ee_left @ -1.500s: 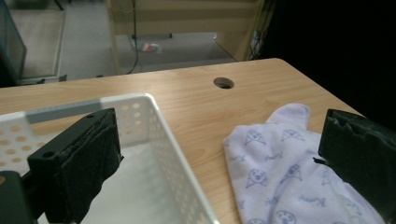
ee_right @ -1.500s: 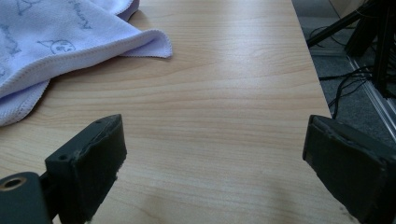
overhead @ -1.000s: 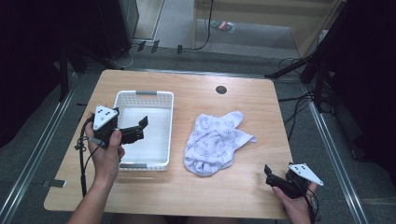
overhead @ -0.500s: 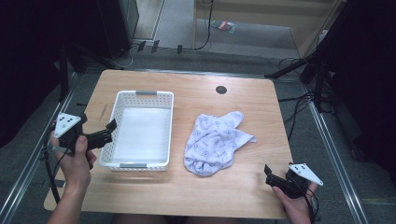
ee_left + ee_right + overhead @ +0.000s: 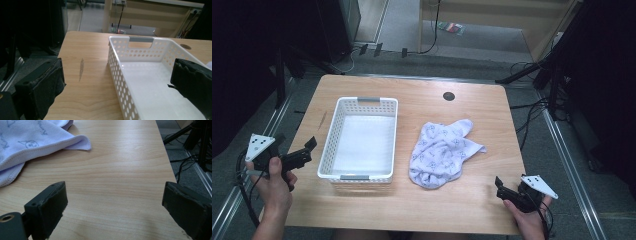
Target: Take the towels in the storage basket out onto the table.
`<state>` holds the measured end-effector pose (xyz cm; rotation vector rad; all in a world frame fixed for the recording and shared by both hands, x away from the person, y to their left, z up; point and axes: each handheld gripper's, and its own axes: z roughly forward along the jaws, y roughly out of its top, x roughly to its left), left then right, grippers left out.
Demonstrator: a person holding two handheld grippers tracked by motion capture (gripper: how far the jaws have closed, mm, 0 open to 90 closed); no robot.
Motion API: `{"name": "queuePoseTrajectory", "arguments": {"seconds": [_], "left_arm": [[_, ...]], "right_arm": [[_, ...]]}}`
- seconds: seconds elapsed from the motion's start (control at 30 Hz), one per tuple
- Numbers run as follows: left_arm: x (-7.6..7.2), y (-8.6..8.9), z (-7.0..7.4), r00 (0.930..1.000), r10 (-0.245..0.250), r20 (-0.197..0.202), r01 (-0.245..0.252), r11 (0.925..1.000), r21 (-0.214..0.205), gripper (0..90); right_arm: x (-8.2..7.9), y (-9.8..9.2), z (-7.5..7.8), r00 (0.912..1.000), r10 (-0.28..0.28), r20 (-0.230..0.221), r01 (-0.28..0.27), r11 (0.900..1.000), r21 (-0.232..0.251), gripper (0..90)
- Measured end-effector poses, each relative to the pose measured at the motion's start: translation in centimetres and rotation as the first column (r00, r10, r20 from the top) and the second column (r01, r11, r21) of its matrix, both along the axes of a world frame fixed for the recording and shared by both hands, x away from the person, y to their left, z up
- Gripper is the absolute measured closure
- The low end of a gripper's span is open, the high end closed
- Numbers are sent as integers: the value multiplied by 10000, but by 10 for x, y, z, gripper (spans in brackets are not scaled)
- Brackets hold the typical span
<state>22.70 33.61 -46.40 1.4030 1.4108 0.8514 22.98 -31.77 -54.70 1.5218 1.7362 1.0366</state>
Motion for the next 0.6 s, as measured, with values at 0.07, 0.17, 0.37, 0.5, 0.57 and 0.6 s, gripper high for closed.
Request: {"name": "queuePoseTrajectory", "arguments": {"seconds": [0.07, 0.17, 0.37, 0.5, 0.57, 0.6], "left_arm": [[-2, 6, -8, 10000, 72, -45, -72, 10000, 12, 0], [-5, 12, -18, 9998, 169, -133, -170, 9998, -118, 0], [-11, 21, -42, 9979, 364, -535, -373, 9992, -170, 0], [-13, 27, -55, 9952, 460, -860, -472, 9988, -120, 0], [-15, 29, -59, 9942, 512, -949, -516, 9987, -18, 0], [-15, 30, -61, 9939, 507, -977, -501, 9987, 79, 0]], "right_arm": [[0, 0, 0, 10000, -3, -2, 3, 10000, 0, 58], [0, 0, 0, 10000, -8, -7, 8, 10000, -3, 58], [0, 0, 0, 10000, -22, 0, 22, 10000, -13, 58], [0, 0, 0, 10000, -27, -10, 27, 10000, -12, 58], [0, 0, 0, 10000, -34, -16, 34, 10000, -12, 58], [0, 0, 0, 10000, -40, -29, 40, 10000, -18, 58]]}}
